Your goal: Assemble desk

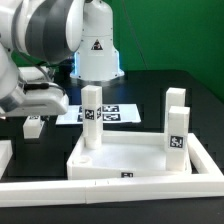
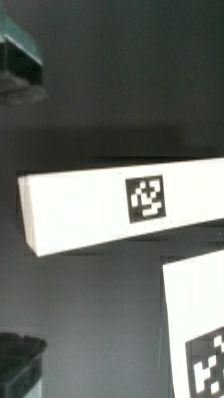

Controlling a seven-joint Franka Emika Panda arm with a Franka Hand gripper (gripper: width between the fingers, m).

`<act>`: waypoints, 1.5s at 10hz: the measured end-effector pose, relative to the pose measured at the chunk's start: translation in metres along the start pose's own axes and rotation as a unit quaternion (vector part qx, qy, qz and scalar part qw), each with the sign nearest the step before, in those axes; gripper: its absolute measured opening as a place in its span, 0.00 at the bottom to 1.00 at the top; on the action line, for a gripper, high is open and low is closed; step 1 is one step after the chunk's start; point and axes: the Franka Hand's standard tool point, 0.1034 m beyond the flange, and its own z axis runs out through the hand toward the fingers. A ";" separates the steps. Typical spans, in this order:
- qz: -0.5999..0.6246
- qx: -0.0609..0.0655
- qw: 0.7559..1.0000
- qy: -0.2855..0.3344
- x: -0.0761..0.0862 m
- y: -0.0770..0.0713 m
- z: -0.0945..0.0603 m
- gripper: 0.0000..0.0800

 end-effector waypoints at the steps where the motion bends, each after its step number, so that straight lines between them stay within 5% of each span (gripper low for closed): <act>1: 0.000 0.000 1.000 0.002 -0.001 0.001 -0.001 0.81; 3: 0.001 0.000 1.000 0.000 0.000 0.002 0.001 0.81; 6: 0.016 0.020 0.996 -0.083 -0.008 0.005 0.041 0.81; 8: 0.015 0.016 0.997 -0.077 -0.004 0.007 0.039 0.81; 10: 0.016 0.016 0.997 -0.078 -0.005 0.007 0.040 0.50; 11: 0.016 0.016 0.997 -0.078 -0.005 0.007 0.040 0.50; 12: 0.016 0.016 0.997 -0.078 -0.005 0.007 0.040 0.36; 15: 0.016 0.016 0.997 -0.078 -0.005 0.007 0.040 0.36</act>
Offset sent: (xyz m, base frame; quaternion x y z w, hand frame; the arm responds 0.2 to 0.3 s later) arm -0.0151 0.0037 -0.0297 0.0779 -0.0672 0.0018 0.9947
